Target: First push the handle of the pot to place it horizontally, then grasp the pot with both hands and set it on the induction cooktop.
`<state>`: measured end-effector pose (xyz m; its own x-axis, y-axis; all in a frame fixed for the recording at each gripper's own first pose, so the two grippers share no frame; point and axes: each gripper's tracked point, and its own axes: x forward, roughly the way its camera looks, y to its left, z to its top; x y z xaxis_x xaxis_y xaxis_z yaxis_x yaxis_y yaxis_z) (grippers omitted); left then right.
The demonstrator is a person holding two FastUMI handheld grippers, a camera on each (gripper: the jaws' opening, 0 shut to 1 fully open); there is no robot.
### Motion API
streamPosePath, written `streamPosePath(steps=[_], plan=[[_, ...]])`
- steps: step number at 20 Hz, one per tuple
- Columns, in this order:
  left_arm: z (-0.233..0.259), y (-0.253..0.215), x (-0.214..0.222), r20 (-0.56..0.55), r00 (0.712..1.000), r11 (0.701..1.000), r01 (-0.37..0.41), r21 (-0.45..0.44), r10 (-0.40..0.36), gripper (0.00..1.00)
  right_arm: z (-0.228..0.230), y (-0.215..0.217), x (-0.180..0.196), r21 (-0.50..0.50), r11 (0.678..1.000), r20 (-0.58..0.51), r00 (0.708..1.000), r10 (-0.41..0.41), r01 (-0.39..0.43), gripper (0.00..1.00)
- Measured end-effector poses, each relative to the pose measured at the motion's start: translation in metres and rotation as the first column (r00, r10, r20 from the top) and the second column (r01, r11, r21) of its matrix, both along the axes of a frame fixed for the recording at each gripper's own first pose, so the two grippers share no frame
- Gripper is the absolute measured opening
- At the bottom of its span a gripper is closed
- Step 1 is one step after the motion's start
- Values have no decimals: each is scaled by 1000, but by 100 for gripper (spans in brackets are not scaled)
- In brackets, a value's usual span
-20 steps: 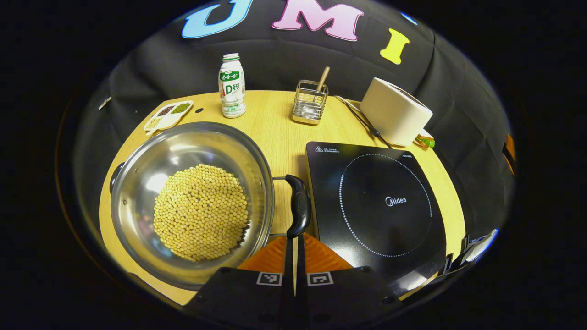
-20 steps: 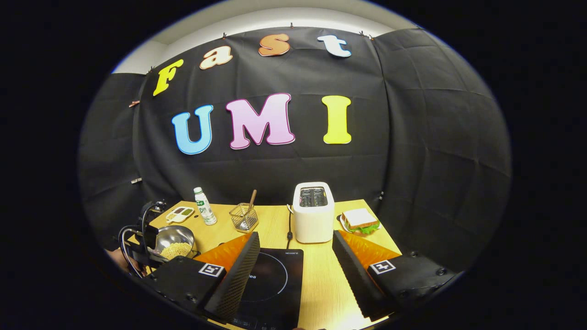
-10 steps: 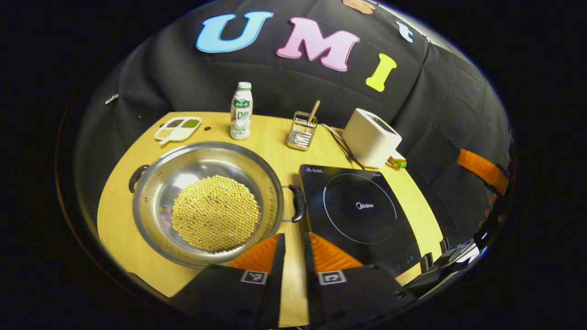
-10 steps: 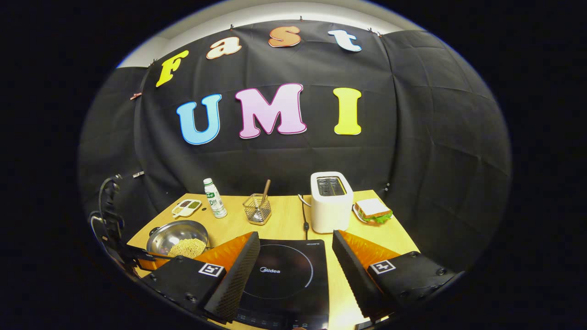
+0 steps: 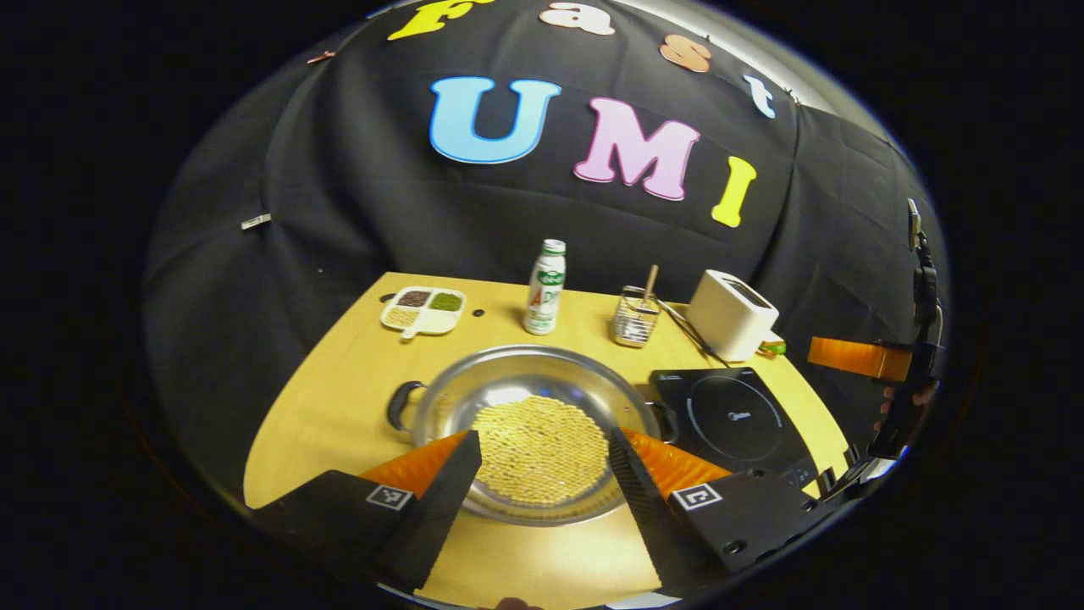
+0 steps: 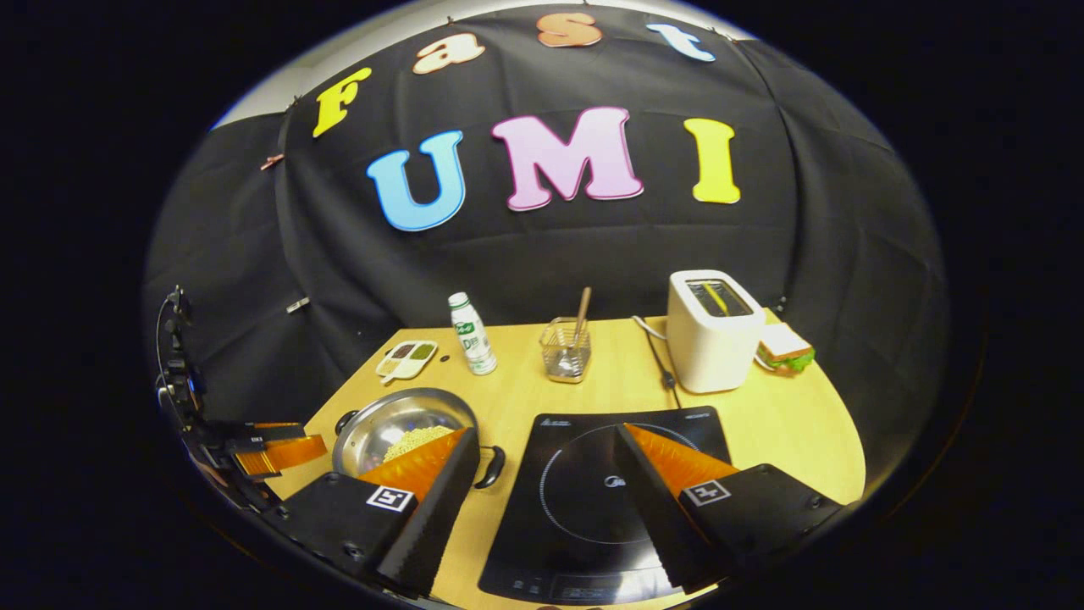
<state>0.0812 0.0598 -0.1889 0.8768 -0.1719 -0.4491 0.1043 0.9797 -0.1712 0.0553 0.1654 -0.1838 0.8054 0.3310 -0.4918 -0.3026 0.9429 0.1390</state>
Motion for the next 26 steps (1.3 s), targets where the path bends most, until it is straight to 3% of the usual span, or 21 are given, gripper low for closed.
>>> streamPosePath(steps=[5, 9, 14, 22, 26], plan=[[-20, 71, 14, -22, 999, 999, -42, 14, 42, 95, -44, 64, -5, -34, 994, -111, 989, 95, -99, 100], [-40, 94, 38, -26, 999, 999, -18, 26, 18, 95, -81, 87, 5, -33, 994, -202, 975, 96, -105, 99], [-66, 100, 72, -48, 998, 998, 48, 34, -46, 96, -126, 100, 23, -10, 998, -327, 943, 54, -60, 100], [-103, 90, 112, -103, 986, 991, 135, 21, -132, 95, -173, 108, 27, -61, 997, -417, 909, 17, -46, 99], [-126, 85, 120, -158, 973, 986, 168, -13, -167, 96, -188, 111, 29, -106, 993, -424, 906, 3, -53, 99]])
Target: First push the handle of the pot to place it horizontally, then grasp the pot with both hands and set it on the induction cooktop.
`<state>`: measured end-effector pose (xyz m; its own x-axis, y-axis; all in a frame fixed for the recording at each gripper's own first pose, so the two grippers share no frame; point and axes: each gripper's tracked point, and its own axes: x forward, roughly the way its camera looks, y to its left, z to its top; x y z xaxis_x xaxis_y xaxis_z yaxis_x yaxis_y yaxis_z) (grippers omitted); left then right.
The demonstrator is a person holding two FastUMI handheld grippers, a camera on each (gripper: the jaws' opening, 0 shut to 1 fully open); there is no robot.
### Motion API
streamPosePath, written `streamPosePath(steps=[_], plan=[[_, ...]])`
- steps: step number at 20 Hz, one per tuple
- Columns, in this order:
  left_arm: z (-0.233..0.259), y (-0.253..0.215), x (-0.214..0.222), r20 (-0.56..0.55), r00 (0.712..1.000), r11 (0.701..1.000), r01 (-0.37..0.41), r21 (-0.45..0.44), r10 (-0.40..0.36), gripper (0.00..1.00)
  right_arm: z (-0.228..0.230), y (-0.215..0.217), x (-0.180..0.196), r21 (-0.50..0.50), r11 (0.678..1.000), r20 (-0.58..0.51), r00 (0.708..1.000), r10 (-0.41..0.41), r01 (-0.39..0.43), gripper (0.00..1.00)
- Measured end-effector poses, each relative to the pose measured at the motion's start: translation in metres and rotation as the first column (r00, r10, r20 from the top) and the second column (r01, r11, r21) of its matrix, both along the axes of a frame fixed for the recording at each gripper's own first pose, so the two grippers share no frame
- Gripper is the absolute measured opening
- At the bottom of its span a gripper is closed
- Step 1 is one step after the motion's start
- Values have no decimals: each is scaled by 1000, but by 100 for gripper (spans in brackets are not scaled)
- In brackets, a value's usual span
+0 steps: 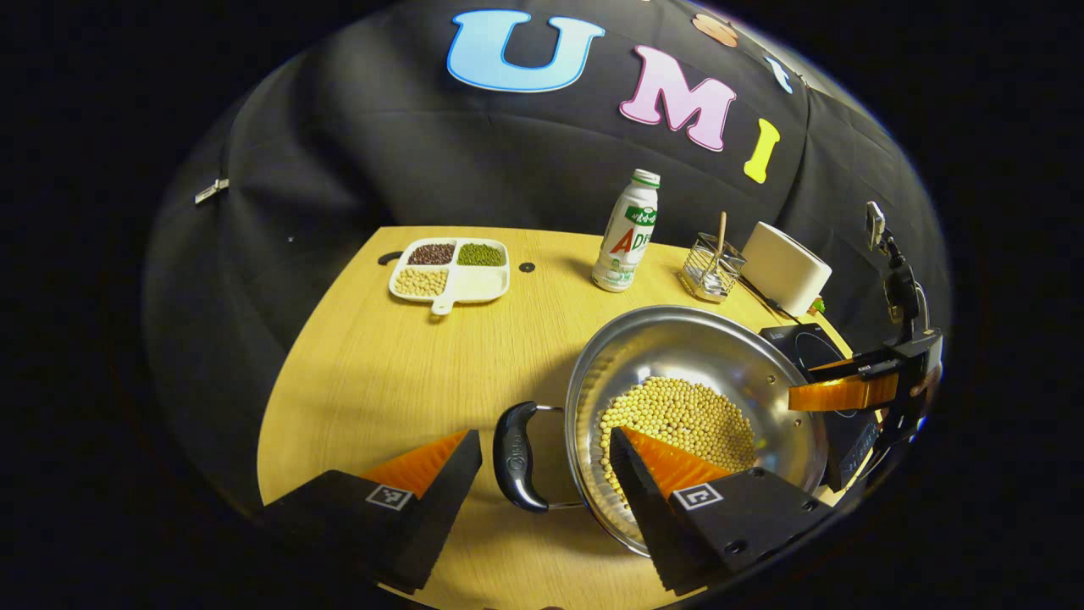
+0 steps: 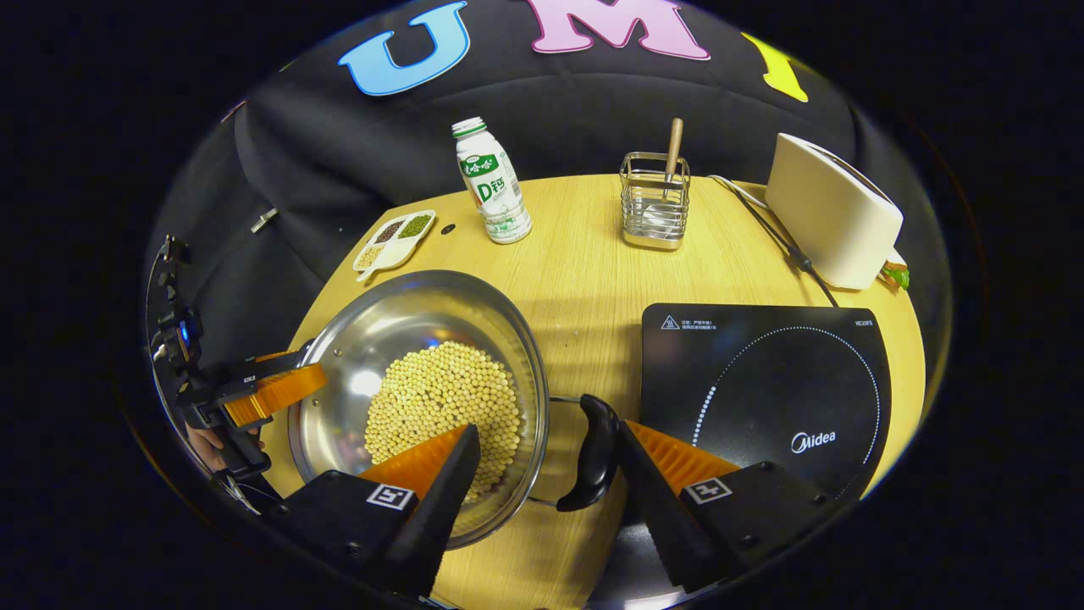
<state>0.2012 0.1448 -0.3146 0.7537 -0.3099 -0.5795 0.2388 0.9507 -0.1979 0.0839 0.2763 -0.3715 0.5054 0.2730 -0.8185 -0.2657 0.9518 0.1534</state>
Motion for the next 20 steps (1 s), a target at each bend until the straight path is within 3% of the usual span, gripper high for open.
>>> streamPosePath(steps=[5, 8, 10, 11, 12, 13, 14, 16, 20], plan=[[-11, -2, 2, -30, 999, 999, 31, -20, -31, 92, -14, 8, 11, -15, 1000, -2, 1000, -10, 10, 97], [-19, 1, 1, -51, 998, 999, 44, -12, -44, 83, -25, 15, 15, -37, 999, -14, 1000, -1, 0, 85], [-21, 9, 1, -55, 998, 999, 33, 4, -33, 80, -30, 14, 17, -74, 997, -7, 1000, 10, -10, 84], [-22, 12, 1, -58, 998, 1000, 27, 7, -26, 73, -31, 13, 20, -89, 996, 5, 1000, 12, -11, 81], [-24, 15, -2, -67, 997, 1000, 28, -1, -28, 69, -32, 17, 21, -85, 996, 5, 1000, 15, -14, 71], [-25, 16, -3, -74, 997, 1000, 25, -6, -25, 69, -34, 19, 20, -87, 996, -7, 1000, 19, -20, 75], [-26, 16, -4, -80, 997, 1000, 22, -10, -23, 70, -36, 19, 17, -93, 995, -11, 1000, 27, -28, 70], [-27, 17, -4, -86, 996, 1000, 8, -13, -9, 70, -38, 19, 18, -105, 994, -6, 999, 42, -43, 71], [-27, 17, -4, -87, 996, 1000, -25, -8, 24, 66, -37, 18, 17, -95, 995, -17, 1000, 8, -9, 65]])
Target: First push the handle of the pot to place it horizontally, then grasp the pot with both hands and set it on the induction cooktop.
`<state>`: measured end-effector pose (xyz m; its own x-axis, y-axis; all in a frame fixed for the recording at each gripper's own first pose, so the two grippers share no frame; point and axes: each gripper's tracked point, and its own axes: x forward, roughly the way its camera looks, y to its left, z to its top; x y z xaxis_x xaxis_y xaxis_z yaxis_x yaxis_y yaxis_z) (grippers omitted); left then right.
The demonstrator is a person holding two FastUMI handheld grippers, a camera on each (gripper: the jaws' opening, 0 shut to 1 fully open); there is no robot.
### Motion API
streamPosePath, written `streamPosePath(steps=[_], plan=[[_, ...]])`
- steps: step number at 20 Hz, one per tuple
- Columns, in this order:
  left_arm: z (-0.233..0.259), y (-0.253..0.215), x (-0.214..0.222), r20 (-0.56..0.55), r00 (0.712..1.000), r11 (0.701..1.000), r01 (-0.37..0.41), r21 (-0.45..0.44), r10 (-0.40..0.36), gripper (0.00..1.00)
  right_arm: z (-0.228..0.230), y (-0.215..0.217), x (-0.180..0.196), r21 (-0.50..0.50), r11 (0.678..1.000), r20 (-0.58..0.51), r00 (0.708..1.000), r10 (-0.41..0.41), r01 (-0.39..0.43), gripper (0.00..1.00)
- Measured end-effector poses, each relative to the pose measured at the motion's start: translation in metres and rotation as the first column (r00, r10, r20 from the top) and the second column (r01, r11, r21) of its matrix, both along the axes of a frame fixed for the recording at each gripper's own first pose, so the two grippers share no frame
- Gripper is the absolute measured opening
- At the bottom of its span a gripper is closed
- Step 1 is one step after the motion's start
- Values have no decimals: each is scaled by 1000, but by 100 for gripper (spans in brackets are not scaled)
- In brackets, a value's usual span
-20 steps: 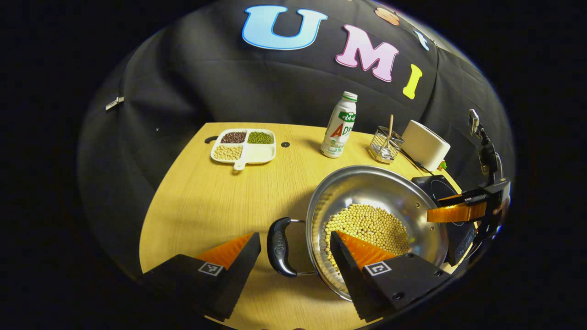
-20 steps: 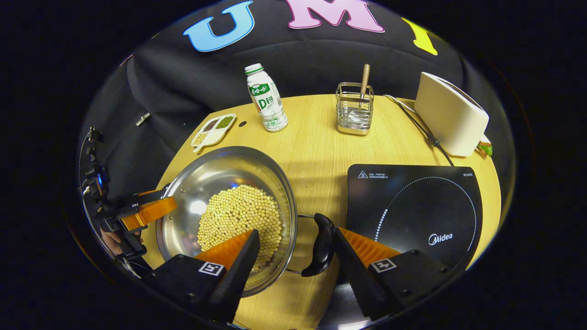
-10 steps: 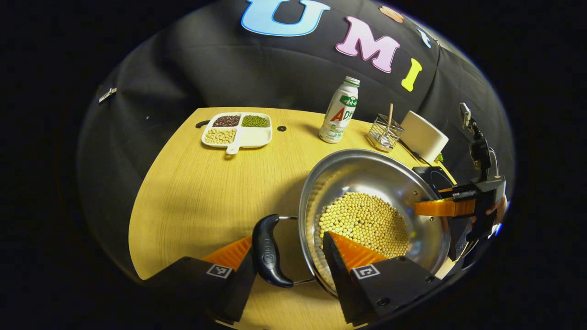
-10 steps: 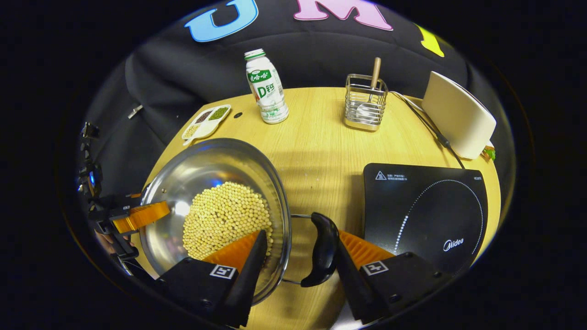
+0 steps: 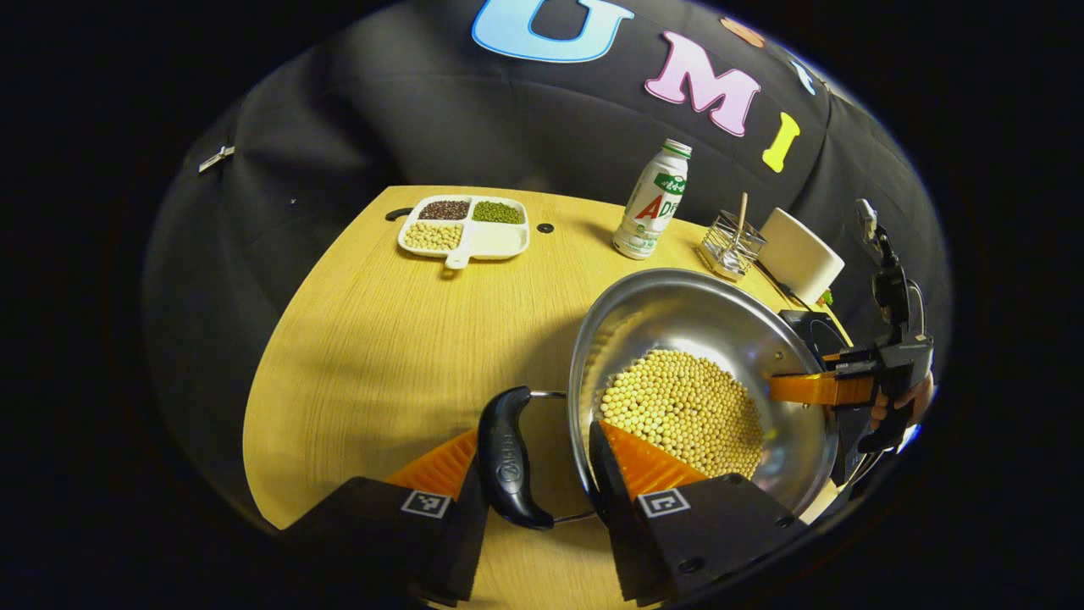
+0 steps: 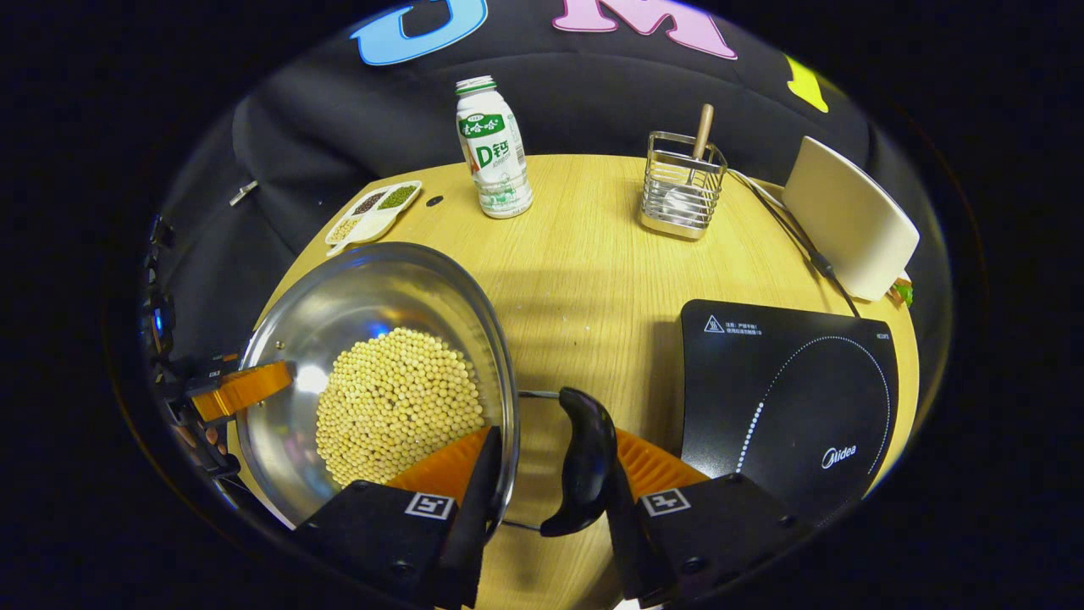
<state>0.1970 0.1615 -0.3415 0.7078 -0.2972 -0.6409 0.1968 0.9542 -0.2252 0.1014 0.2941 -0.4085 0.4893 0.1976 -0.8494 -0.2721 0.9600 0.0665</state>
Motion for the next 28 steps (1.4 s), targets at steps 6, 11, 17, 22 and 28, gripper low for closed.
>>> streamPosePath(steps=[6, 11, 17, 22, 28], plan=[[4, 4, -10, 0, 999, 999, -45, 0, 45, 56, -2, 3, -13, 10, 1000, -22, 1000, -21, 21, 57], [11, 3, -27, -20, 998, 998, -59, 7, 59, 53, 10, -1, -28, 14, 1000, -7, 1000, -12, 12, 56], [45, -22, -40, -1, 998, 998, -55, 16, 55, 54, 46, -29, -32, 29, 999, 9, 1000, -16, 16, 56], [69, -66, -47, 7, 999, 999, -40, 8, 40, 54, 75, -72, -32, 33, 999, 28, 999, -38, 37, 52], [87, -116, -50, 10, 999, 999, -33, -3, 33, 54, 99, -122, -27, 42, 997, 43, 997, -59, 58, 56]])
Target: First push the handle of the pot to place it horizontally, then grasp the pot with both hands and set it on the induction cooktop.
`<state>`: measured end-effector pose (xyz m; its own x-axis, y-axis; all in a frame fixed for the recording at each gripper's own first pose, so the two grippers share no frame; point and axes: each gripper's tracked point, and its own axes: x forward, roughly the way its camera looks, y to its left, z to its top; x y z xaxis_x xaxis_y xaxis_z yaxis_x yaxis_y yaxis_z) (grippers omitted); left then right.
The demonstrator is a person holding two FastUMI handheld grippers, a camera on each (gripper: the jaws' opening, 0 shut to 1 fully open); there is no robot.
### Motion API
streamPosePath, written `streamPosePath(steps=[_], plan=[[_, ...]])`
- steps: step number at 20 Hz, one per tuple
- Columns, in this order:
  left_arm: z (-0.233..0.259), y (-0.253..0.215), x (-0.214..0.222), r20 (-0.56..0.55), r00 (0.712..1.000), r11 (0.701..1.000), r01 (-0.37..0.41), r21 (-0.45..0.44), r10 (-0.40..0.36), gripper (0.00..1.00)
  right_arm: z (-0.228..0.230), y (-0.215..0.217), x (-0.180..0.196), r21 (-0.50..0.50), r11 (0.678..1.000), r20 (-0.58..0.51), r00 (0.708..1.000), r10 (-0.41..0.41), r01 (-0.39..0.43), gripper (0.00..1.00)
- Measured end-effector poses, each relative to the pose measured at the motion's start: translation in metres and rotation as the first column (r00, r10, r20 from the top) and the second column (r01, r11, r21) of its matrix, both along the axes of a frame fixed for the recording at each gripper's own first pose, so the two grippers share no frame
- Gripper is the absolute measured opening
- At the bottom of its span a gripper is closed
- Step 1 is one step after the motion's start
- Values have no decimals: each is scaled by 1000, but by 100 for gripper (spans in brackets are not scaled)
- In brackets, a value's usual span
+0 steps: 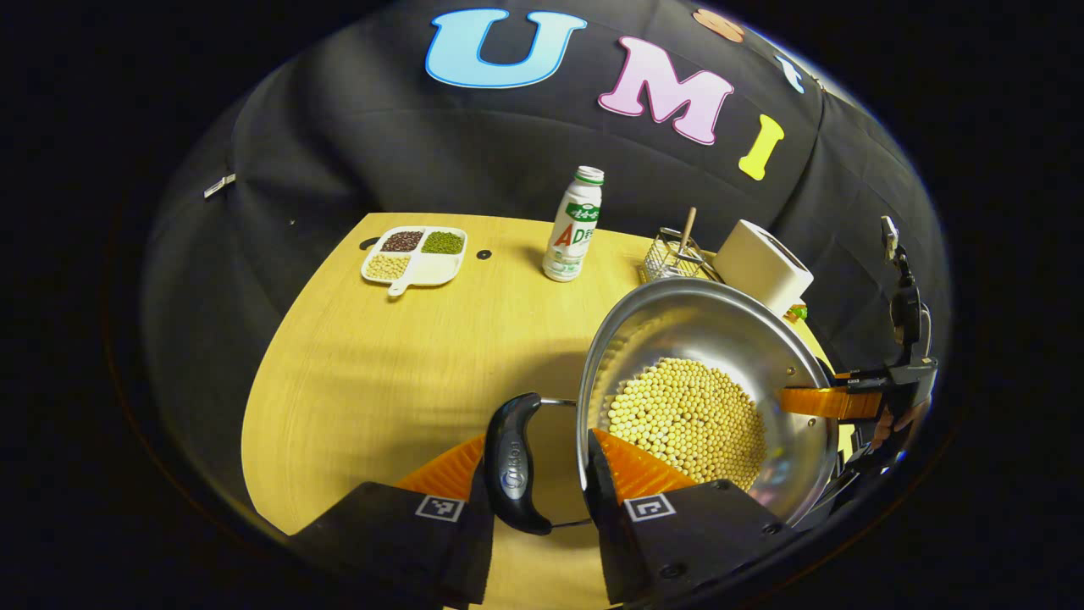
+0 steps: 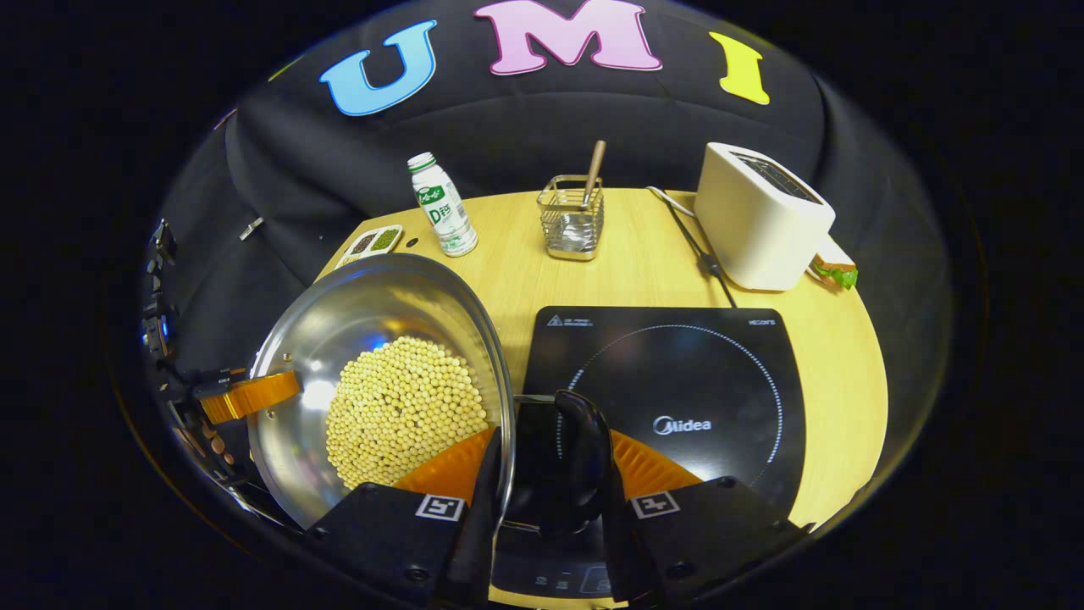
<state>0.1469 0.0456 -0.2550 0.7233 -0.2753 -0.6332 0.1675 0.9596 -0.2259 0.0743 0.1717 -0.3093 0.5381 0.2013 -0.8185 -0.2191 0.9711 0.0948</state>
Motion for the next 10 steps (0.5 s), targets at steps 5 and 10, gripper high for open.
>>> streamPosePath(steps=[5, 10], plan=[[6, -44, 0, -2, 1000, 1000, -3, -22, 3, 54, 15, -44, 9, -2, 1000, 11, 1000, -4, 4, 56], [10, -91, 5, -3, 1000, 1000, 10, -27, -10, 54, 22, -90, 18, -1, 1000, 12, 1000, -15, 15, 56]])
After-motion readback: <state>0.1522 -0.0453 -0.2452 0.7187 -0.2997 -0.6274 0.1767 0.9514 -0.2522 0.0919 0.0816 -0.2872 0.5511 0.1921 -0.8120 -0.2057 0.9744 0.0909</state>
